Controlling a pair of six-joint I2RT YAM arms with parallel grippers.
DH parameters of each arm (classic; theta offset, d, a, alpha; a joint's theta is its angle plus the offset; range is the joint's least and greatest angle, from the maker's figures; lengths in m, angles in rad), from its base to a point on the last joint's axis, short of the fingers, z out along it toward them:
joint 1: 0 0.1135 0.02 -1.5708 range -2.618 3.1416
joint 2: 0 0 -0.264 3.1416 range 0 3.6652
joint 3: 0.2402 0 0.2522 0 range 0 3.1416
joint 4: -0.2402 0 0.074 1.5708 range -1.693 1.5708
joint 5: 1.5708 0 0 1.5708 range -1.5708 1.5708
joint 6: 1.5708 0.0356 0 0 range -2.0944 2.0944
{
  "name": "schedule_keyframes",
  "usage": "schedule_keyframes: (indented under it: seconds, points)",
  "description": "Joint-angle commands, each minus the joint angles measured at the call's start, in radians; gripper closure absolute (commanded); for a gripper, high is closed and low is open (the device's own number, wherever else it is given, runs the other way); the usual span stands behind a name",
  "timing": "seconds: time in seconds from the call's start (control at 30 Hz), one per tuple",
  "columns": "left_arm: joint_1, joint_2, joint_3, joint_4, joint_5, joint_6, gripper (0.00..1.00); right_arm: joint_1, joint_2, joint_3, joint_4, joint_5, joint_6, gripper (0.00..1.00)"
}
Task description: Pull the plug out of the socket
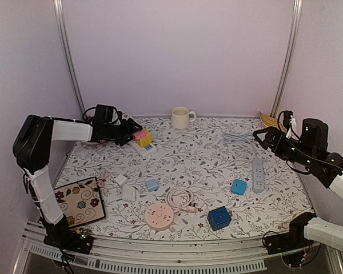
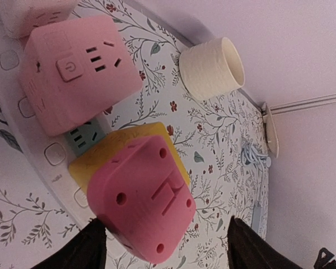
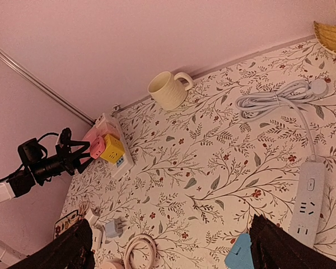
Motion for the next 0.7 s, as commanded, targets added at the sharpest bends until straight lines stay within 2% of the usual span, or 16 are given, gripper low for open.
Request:
schedule_keyframes:
  seconds: [0.0,0.33,0.53,0.67]
  points:
    - [0.004,0.023,0.027,0.056,0.033,-0.007,0.28,0.007,-0.009,0.01,-0.011,-0.007,-0.012,0.01]
    - [-0.001,0.043,0.026,0.079,0.047,-0.027,0.42,0.007,-0.013,-0.017,-0.001,-0.009,0.0,0.01]
    - [-0.004,0.055,0.022,0.089,0.053,-0.035,0.63,0.007,-0.016,-0.029,0.004,-0.014,0.006,0.01]
    - [-0.003,0.059,0.019,0.091,0.053,-0.02,0.73,0.007,-0.019,-0.035,0.004,-0.012,0.005,0.01]
